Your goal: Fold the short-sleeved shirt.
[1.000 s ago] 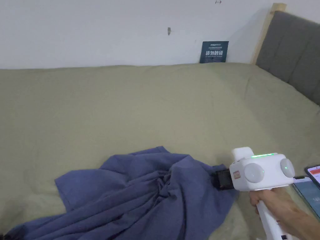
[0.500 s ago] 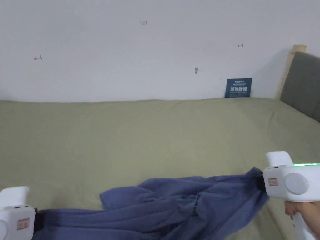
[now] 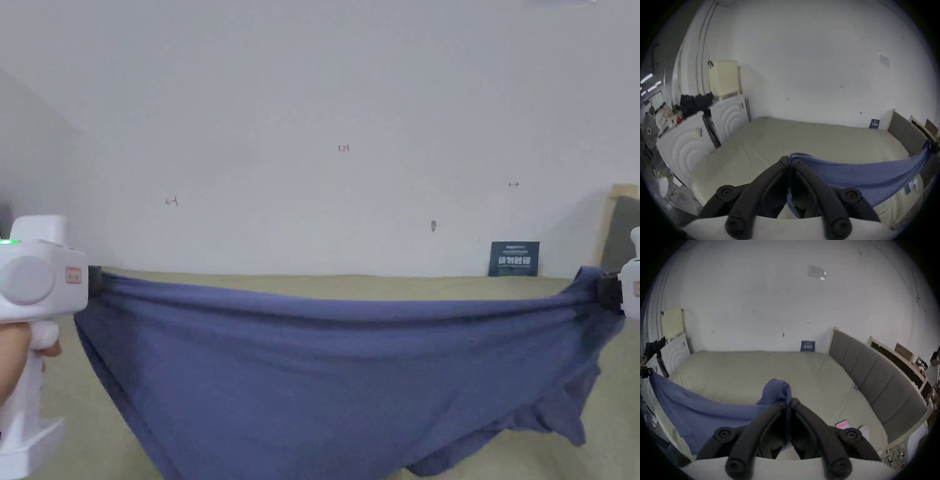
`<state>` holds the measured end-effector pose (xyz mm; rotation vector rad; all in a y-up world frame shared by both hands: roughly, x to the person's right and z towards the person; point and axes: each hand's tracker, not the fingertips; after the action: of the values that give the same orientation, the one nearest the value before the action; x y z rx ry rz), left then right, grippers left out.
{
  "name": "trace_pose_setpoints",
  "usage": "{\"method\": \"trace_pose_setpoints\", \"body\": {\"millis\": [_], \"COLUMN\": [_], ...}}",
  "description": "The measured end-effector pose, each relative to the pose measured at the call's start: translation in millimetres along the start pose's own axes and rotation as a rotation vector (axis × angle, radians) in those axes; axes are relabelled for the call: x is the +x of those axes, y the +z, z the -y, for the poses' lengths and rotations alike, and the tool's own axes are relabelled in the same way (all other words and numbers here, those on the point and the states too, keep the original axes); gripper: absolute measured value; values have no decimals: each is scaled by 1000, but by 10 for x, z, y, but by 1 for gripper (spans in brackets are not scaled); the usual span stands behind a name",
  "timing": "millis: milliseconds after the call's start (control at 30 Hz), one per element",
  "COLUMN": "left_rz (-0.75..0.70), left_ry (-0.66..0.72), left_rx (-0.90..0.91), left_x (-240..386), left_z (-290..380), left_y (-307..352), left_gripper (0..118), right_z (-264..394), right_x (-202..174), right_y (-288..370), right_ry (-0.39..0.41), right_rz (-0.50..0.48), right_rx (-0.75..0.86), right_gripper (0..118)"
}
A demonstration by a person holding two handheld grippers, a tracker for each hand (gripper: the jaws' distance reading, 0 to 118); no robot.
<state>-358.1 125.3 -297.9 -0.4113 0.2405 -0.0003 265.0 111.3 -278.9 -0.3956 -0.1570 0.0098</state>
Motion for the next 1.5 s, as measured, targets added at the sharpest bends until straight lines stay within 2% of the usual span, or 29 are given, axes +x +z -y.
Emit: {"method": "trace_pose_setpoints", "body": {"millis": [200, 433, 733, 967, 1033, 1133, 1200, 1367, 1500], "left_rz": [-16, -42, -76, -108, -120, -119, -122, -111, -83], "left_ry": [-18, 3, -4, -16, -23, -36, -52, -76, -102], "left_rx": [53, 47, 43, 47, 43, 21, -9, -118, -194], "left_x": [74, 164, 427, 715, 790, 887, 938, 1004, 949], "left_z": [-390, -609, -975, -1141, -1094, -915, -711, 2, 638], "left_y": [196, -57, -624, -1219, -1413, -1705, -1901, -2213, -2209], "left_gripper": [2, 2, 2, 2, 2, 2, 2, 2, 2], "right_z": [-503, -819, -1270, -1425, -1380, -1191, -976, -180, 549], "right_x": [-62, -158, -267, -339, -365, -425, -430, -437, -333], "right_y": [313, 183, -424, -1180, -1380, -1717, -1910, -2246, -2214], "right_ry": [3, 15, 44, 48, 43, 77, 63, 88, 43], "right_rz": [15, 38, 73, 117, 113, 132, 123, 120, 99], "right_rx": [68, 89, 100, 90, 77, 38, 2, -132, -220], "right_gripper": [4, 4, 4, 4, 4, 4, 4, 4, 4]}}
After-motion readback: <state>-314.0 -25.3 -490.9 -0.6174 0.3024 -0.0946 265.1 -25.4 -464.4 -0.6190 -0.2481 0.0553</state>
